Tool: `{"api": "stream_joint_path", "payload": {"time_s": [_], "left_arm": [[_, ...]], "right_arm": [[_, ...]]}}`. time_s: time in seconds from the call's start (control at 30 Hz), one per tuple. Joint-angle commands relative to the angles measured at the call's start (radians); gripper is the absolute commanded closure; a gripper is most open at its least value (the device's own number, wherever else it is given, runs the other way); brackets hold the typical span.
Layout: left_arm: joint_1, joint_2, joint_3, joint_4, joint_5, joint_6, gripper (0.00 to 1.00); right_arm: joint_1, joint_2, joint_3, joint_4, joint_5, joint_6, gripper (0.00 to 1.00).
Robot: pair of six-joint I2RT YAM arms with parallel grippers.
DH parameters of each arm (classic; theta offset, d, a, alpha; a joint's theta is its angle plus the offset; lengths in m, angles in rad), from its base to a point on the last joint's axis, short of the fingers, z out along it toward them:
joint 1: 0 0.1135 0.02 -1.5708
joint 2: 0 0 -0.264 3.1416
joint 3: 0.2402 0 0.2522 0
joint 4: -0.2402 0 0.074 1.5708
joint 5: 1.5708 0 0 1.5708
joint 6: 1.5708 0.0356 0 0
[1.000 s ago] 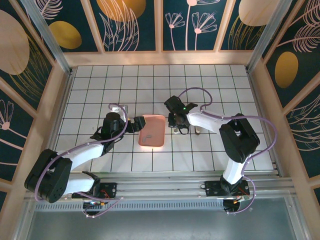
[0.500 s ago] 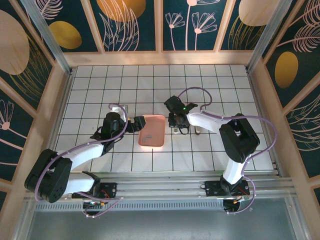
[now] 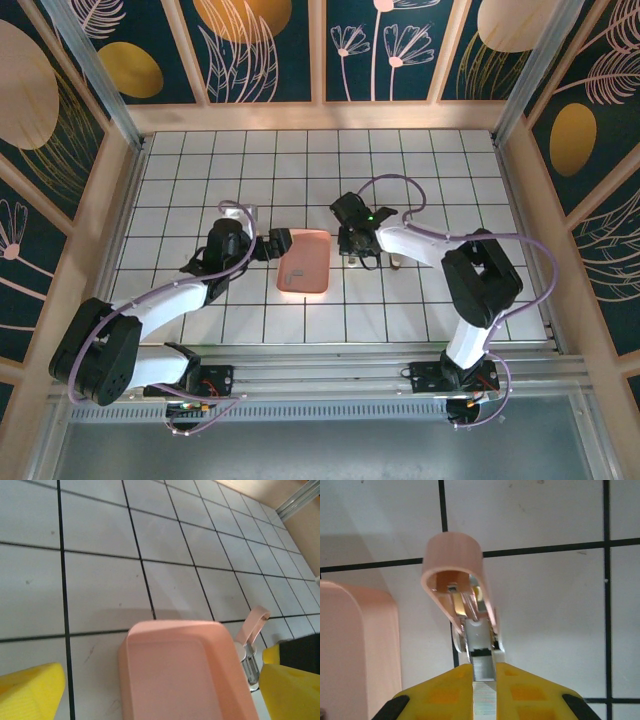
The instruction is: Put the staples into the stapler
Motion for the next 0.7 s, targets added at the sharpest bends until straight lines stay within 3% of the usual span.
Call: {"api": "stream_joint_path", "payload": {"time_s": [0.0,0.43,0.67], "left_arm": [[-0.003,-0.003,0.080,-0.063,-0.020,0.028,0.01],[0.009,0.251,0.501,-0.379,0.135,0.087,0.02],[0.057,0.287,0.548,-0.437,0.175,-0.006,0.03]], "right_arm": [[-0.038,-0.085,-0.050,-0.002,-0.001,0.010,0.86],[-0.094,-0.315,-0.205,-0.009,-0.136,0.140,0.86],[-0.003,-0.338,-0.164,0.048,-0.185,0.136,0.85]]}}
